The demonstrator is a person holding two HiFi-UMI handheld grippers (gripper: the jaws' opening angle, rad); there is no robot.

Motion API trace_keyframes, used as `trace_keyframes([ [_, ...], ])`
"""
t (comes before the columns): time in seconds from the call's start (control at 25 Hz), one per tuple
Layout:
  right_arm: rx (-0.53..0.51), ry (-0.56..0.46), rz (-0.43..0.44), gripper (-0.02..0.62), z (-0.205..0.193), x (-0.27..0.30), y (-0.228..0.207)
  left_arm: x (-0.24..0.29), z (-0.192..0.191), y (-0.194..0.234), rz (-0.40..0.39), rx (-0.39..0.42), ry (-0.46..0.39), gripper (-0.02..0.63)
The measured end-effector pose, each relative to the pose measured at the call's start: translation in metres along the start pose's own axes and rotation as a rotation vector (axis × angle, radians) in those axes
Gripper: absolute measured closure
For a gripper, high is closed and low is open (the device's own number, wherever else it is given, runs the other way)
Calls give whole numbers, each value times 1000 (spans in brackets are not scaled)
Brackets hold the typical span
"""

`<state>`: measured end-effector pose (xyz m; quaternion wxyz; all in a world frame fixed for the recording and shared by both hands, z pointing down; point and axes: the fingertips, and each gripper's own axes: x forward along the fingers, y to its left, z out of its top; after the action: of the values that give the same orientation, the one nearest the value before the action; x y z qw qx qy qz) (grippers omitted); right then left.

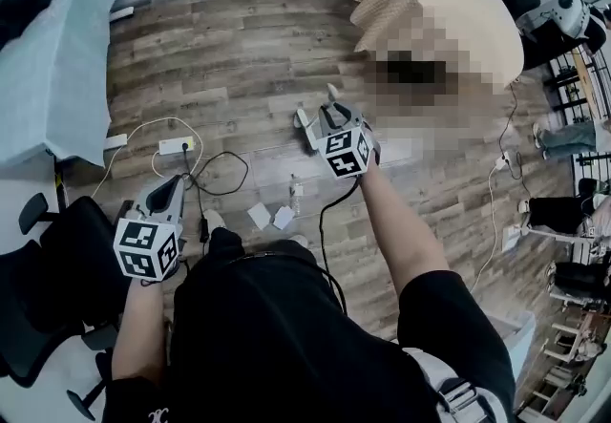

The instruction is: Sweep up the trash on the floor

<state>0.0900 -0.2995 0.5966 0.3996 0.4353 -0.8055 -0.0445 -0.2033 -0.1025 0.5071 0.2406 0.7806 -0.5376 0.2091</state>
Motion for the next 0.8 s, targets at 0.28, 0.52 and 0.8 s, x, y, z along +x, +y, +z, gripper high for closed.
trace_keyframes([
  [0.28,0,5,-28,489,-25,42,-1,-34,-19,6,105,17,-3,612],
  [0.52,10,-26,130,497,-21,37,43,-35,-22,14,135,-14,4,612],
  [0.8,-9,-45,246,497,-22,-6,80,-10,-4,2,69,7,-26,612],
])
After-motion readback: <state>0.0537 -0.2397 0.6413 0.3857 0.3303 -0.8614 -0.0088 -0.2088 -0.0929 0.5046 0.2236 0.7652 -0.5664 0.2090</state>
